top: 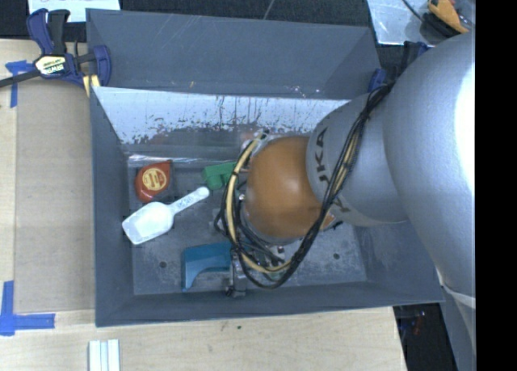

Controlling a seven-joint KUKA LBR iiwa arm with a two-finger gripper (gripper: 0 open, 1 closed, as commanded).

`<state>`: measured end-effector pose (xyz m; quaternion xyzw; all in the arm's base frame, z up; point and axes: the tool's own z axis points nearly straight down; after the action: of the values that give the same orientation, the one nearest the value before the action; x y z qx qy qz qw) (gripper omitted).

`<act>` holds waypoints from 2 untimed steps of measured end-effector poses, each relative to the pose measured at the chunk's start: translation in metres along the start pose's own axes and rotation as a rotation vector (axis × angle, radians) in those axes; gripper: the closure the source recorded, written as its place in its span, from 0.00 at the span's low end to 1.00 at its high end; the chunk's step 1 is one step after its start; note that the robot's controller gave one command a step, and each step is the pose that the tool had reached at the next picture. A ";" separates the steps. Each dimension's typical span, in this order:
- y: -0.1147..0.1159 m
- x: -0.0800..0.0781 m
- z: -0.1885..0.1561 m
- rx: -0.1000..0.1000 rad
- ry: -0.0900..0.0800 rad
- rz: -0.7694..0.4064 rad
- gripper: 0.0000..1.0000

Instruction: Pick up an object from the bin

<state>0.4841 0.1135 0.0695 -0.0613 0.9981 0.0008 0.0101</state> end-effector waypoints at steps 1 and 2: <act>-0.011 -0.007 -0.002 -0.003 0.012 -0.196 1.00; -0.011 -0.007 -0.002 -0.003 0.012 -0.196 1.00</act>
Offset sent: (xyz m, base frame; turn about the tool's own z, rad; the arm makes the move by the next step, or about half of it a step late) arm 0.0000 0.0000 0.0000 0.0000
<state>0.4921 0.1038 0.0714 -0.1584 0.9874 0.0009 0.0041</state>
